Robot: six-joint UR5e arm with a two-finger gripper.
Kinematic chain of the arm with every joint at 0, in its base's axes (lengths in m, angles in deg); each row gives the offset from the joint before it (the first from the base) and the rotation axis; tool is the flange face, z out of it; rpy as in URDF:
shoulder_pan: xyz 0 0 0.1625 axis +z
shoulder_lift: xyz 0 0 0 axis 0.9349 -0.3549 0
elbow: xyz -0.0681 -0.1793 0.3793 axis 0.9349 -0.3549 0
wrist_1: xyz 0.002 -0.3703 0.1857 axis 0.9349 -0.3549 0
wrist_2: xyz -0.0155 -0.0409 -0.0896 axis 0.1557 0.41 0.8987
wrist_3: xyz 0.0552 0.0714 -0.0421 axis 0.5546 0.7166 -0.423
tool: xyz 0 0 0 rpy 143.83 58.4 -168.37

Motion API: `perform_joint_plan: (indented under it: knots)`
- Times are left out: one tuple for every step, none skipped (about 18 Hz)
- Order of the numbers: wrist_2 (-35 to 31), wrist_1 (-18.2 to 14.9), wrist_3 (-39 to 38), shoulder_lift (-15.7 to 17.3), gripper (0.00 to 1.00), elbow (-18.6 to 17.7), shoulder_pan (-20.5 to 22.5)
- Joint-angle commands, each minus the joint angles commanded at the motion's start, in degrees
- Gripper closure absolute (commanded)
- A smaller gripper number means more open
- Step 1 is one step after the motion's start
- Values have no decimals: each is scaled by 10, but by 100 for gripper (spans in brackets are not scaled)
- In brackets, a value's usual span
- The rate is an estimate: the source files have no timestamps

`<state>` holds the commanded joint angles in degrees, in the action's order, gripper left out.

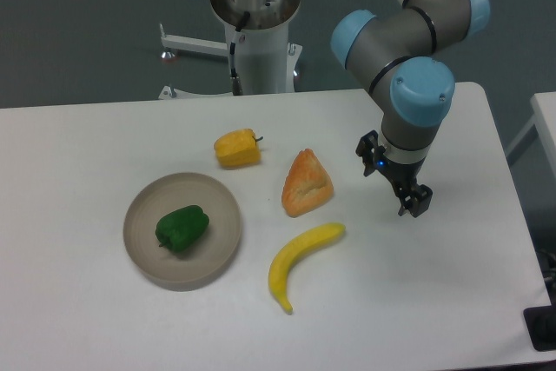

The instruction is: Place the green pepper on the plate

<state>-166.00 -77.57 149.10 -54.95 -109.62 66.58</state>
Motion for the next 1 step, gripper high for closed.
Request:
perform_joint_plan:
  knots:
    - [0,0,0,0,0,0,0]
